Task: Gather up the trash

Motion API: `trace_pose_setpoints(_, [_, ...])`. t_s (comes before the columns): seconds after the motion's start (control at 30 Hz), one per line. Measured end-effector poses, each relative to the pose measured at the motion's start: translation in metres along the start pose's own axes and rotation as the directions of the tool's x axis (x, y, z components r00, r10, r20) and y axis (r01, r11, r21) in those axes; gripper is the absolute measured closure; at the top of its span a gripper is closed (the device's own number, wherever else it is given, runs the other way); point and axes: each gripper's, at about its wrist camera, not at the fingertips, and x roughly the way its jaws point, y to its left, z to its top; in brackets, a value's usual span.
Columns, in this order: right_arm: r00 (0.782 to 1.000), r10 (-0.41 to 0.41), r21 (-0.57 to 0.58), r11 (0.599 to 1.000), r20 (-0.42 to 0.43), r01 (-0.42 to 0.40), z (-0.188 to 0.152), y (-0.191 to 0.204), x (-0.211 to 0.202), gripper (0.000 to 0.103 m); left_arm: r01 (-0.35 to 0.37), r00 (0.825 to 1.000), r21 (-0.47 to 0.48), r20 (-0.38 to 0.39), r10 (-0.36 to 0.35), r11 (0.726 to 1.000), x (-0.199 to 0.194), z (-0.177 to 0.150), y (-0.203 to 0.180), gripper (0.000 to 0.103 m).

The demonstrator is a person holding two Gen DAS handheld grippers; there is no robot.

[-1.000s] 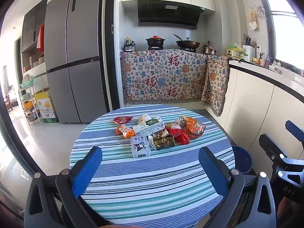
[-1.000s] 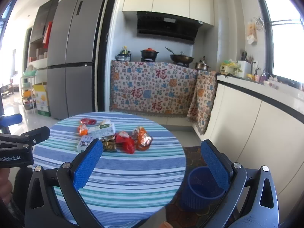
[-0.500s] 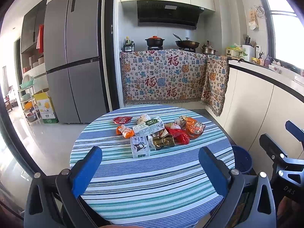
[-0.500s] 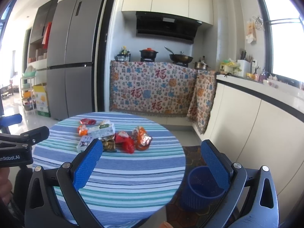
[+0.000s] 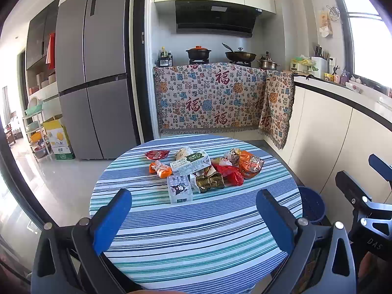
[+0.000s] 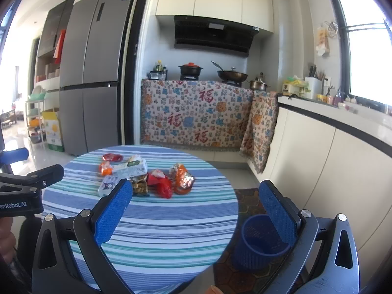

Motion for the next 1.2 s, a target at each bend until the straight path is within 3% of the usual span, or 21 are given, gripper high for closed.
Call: trace_pose_setpoints(1.2, [1.000,-0.001,0.003,1.000,-0.008,0.001,-0.0053,-0.0016,0.0014,0.000,-0.001,1.000,0.013,-0.005,0.001,1.000,0.0019,-0.0031,-0.0041,0.000])
